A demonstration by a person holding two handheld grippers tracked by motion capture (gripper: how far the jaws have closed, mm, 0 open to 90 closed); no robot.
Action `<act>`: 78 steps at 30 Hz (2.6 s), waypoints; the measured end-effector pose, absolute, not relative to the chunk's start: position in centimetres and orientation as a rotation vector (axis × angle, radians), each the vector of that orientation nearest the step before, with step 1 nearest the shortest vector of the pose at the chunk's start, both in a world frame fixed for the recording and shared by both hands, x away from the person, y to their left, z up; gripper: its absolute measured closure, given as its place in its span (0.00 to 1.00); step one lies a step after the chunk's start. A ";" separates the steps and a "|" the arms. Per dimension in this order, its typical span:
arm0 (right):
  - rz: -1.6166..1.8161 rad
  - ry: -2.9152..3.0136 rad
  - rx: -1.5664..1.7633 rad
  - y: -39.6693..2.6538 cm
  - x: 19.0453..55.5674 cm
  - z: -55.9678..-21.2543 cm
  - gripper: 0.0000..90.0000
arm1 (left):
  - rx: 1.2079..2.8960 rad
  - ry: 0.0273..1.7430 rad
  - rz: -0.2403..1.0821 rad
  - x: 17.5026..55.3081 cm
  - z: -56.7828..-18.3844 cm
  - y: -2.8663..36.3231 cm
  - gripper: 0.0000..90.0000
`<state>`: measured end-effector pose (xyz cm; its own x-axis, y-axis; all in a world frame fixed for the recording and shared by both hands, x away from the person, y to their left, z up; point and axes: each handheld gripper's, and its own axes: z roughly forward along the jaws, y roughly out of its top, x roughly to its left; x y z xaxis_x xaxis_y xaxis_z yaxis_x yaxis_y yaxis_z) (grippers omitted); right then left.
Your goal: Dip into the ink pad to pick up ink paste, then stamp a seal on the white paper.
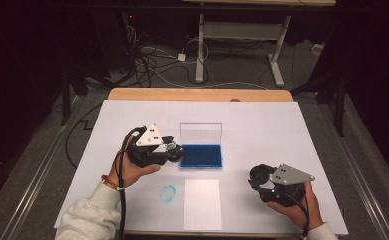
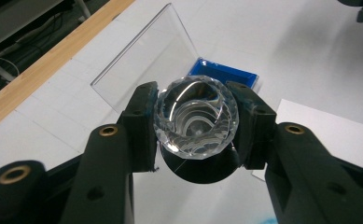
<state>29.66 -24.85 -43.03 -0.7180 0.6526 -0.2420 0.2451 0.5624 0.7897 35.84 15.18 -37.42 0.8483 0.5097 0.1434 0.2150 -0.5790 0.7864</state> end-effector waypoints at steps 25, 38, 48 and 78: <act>1.036 2.270 0.714 -24.8 29.5 -42.9 0.43 | 2.191 0.503 0.423 32.8 -37.4 16.5 0.61; 1.021 2.285 0.704 -24.5 29.3 -43.2 0.43 | 2.202 0.441 0.404 31.9 -36.5 15.7 0.61; 1.019 2.298 0.703 -24.4 29.3 -43.3 0.43 | 2.235 0.376 0.399 30.8 -36.7 13.5 0.61; 0.984 2.345 0.691 -24.0 29.4 -43.8 0.43 | 2.384 0.214 0.233 30.3 -41.0 6.6 0.61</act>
<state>29.40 -24.02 -43.76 -0.7456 0.6186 -0.2480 0.2563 0.6097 0.7500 30.35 6.64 -41.00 0.9698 0.2189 0.1075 0.0886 -0.7269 0.6810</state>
